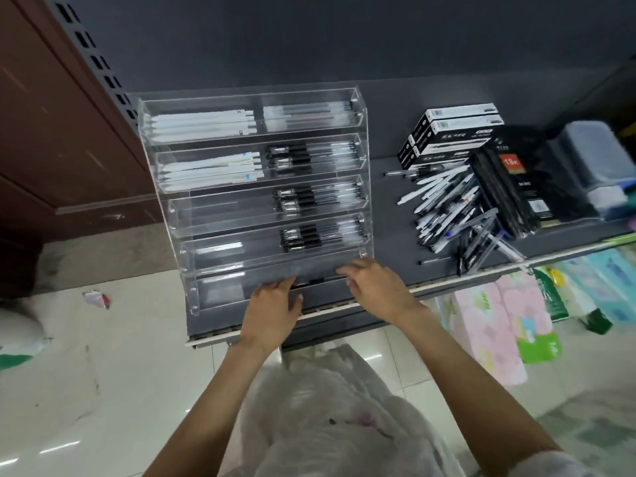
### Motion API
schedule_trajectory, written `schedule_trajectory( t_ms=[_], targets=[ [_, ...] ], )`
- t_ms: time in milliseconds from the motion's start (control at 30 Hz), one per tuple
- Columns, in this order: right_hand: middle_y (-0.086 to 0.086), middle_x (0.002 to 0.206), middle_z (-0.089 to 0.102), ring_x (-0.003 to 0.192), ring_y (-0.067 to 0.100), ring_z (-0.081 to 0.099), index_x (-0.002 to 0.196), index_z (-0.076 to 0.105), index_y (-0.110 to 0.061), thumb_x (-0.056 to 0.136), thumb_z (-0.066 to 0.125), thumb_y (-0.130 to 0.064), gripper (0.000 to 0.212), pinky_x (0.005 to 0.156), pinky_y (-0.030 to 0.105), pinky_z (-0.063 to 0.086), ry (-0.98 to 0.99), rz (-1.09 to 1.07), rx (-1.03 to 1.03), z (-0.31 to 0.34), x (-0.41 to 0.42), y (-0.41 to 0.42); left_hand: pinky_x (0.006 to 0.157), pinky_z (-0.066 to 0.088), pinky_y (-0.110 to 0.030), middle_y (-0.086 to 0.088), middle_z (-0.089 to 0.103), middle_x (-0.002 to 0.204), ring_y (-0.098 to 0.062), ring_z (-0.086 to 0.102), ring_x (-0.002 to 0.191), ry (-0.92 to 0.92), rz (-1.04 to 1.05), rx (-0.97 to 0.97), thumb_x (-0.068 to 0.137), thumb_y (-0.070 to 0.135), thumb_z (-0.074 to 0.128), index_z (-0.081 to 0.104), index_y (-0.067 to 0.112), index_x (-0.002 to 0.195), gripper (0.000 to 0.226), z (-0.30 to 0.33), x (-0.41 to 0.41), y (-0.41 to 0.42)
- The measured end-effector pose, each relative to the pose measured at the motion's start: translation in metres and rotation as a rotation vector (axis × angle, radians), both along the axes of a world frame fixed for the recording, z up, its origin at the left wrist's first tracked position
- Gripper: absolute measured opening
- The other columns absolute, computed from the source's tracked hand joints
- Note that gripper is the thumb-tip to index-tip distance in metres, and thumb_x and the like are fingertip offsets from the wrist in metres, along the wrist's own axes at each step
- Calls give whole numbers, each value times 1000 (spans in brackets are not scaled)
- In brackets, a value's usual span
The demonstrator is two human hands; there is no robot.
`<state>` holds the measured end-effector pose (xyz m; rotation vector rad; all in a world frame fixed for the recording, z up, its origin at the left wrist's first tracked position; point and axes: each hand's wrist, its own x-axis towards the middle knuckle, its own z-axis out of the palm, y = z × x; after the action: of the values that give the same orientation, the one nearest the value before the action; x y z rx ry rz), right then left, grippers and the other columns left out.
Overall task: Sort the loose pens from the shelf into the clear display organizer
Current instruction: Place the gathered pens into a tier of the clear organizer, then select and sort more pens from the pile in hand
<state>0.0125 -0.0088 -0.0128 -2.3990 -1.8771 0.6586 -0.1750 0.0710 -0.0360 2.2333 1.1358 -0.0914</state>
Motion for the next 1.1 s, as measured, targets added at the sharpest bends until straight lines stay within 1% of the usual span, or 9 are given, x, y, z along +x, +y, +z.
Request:
schedule_trajectory(
  t_ms=[100,200,333,433,500,600,667,833,1100],
  targets=[
    [2,117,64,111,24,55,119,63,-18,91,55,-13,29,92,39,48,47,-134,285,12,0,-20,112,29,-35,-9,40,146,-29,38,132,164,-146,-42,98,36,44,30,15,147,55,9,-2,6],
    [4,100,69,92,25,60,107,68,-15,90,55,-17,22,81,38,52,73,-295,490,20,17,-50,112,29,-33,-2,33,151,-24,34,136,132,-243,-33,98,38,42,32,19,146,52,38,10,4],
    [3,99,68,84,17,61,104,70,-13,92,52,-21,23,73,31,52,113,-503,536,19,59,-92,78,54,-33,9,66,110,-16,64,98,-199,-267,209,96,37,45,55,29,126,33,82,49,-15],
    [5,100,67,60,-2,51,103,70,-14,91,59,-10,17,62,19,39,77,-620,511,10,101,-114,62,52,-24,14,66,82,-8,64,73,-467,-216,225,88,37,47,65,26,106,28,85,95,-34],
    [7,105,66,59,7,56,106,69,-14,89,60,-7,21,62,21,39,52,-664,453,-3,133,-125,62,53,-25,15,62,80,-4,59,71,-500,-206,194,87,35,51,63,26,100,20,76,136,-43],
    [11,110,64,89,32,62,107,68,-11,83,66,-6,24,76,32,49,-22,-609,398,-23,179,-134,75,53,-36,9,56,96,-10,58,86,-350,-202,129,85,37,61,56,23,103,23,49,200,-48],
    [12,108,65,95,37,58,105,68,-9,80,68,-7,25,85,39,47,-135,-563,390,-32,209,-138,84,50,-40,5,53,106,-17,55,99,-202,-209,96,83,42,64,51,22,110,36,33,239,-51],
    [15,95,66,83,38,57,99,68,-7,73,71,-8,27,76,42,48,-304,-606,349,-41,269,-152,88,47,-36,2,44,122,-19,41,120,-8,-270,122,83,52,61,43,23,122,52,21,308,-85],
    [11,72,64,66,32,62,85,66,-7,65,76,-8,23,56,33,51,-203,-513,342,-44,281,-148,83,50,-35,-7,33,132,-24,39,124,317,-168,282,85,60,54,30,13,134,72,-7,356,-122]
  ],
)
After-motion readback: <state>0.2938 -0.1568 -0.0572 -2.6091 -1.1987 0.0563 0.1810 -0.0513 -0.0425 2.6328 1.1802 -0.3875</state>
